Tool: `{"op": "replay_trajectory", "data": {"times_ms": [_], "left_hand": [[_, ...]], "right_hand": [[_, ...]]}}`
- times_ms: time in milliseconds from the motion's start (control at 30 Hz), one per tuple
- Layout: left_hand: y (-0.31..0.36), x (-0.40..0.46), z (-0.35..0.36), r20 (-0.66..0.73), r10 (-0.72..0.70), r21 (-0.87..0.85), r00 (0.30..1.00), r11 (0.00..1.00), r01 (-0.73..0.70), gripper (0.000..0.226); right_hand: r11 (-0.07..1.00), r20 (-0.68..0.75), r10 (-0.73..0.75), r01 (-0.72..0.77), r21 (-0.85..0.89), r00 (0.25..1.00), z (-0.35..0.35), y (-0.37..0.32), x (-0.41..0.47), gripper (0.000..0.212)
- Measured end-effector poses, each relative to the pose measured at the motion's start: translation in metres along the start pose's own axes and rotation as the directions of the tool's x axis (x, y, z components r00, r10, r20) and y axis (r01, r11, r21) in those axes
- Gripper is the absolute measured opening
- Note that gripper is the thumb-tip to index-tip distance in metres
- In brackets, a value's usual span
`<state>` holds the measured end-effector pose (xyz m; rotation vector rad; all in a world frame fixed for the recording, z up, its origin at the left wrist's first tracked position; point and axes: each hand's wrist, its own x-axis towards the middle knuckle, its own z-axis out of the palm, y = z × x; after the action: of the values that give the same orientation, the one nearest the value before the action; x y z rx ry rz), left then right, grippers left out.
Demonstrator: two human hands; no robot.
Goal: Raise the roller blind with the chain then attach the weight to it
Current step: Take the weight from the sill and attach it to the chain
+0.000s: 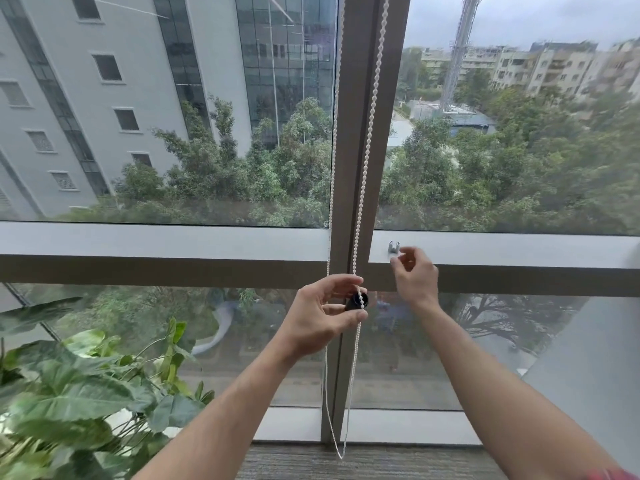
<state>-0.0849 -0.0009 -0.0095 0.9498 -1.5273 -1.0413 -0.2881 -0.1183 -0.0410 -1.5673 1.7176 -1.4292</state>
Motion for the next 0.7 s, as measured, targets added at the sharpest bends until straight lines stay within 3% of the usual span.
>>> {"op": "replay_trajectory", "data": {"times_ms": [167,300,467,700], "left_hand": [[0.001,-0.005,-0.007,-0.024,-0.002,-0.015,1.000,1.000,0.002,0.045],[0.004,-0.013,-0.011,-0.015,-0.017,0.007,1.000,1.000,0.017,0.045],[0.006,-0.020,-0.011,-0.018,-0.025,0.040,1.000,0.999,0.026,0.045],[0.008,-0.020,-0.007,-0.017,-0.020,0.046,1.000,0.999,0.021,0.045]], "right_hand": [[0.982,0.113,0.093,-0.073,-0.174,0.989,0.011,-0.002,0.044,0.055],[0.941,0.180,0.117,-0.051,-0.334,0.977,0.020,0.006,0.059,0.065],[0.901,0.216,0.059,0.041,-0.433,0.974,0.026,0.015,0.064,0.044],[0.942,0.103,0.002,0.032,-0.334,0.995,0.025,0.016,0.049,0.024]]}}
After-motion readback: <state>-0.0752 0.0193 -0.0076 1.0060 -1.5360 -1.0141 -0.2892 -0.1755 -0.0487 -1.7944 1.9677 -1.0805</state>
